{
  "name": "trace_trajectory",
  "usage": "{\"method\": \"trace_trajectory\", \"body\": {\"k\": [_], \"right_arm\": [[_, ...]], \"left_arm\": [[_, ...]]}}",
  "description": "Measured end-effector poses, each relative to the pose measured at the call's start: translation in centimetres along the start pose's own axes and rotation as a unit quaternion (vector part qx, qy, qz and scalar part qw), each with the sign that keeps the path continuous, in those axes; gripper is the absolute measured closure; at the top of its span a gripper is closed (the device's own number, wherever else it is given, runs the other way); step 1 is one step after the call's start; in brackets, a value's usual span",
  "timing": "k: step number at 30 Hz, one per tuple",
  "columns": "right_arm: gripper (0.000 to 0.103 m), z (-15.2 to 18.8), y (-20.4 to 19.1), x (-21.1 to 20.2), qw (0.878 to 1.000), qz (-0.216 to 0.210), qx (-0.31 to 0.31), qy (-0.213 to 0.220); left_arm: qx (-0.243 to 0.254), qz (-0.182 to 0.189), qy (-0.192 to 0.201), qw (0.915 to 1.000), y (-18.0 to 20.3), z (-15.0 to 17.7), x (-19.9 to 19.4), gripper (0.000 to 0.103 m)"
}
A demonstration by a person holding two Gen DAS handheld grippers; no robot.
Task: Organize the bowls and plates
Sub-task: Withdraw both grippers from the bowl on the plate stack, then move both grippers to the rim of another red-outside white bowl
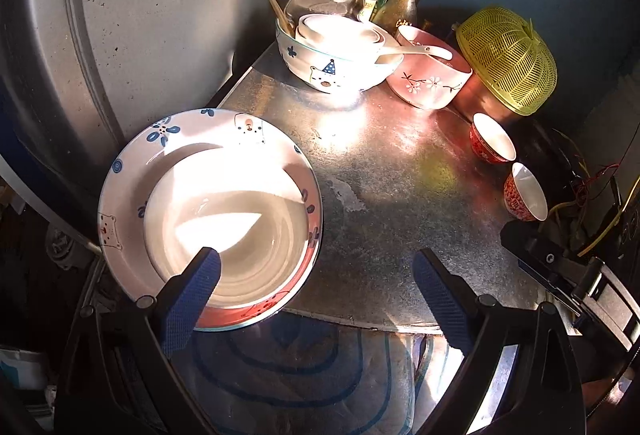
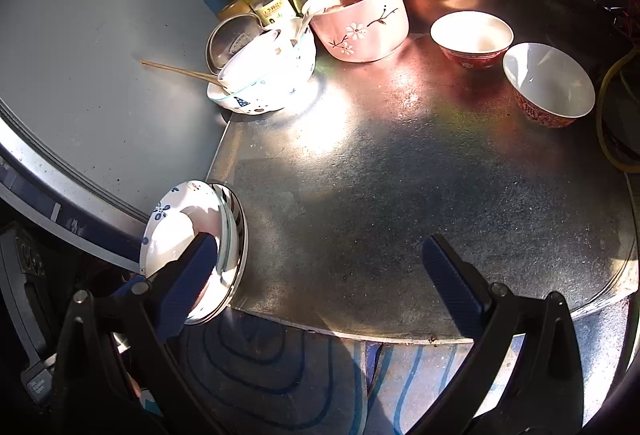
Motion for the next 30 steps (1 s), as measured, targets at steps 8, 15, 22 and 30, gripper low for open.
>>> {"method": "trace_trajectory", "body": {"k": [8,15,22,30], "right_arm": [[0.0,-0.4,2.8,-1.7,1.0,0.014,0.023,0.015],[0.0,-1.1,5.4,-3.2,0.998,0.027,0.05,0.035],[0.0,-1.6,8.0,-4.4,0.995,0.043,0.075,0.049],[0.0,-2.0,10.7,-5.1,0.991,0.062,0.102,0.061]], "left_arm": [[0.029,0.011,-0.007,0.9995,3.5,-0.2,0.4,0.006],[0.06,0.021,-0.01,0.9979,6.6,-0.7,1.0,0.006],[0.084,0.033,-0.021,0.9957,9.3,-1.2,2.1,0.006],[0.106,0.05,-0.032,0.9926,11.9,-1.7,3.6,0.005]]}}
Point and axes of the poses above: each gripper's, at about its wrist camera, not at the fingertips, and x roughly the way its jaws point, y to its right, z to its underside, the point moved 7 cm from there along x, roughly the way its jaws point, and after that the axes turned 8 degrees about -z, right-handed, at the moved point
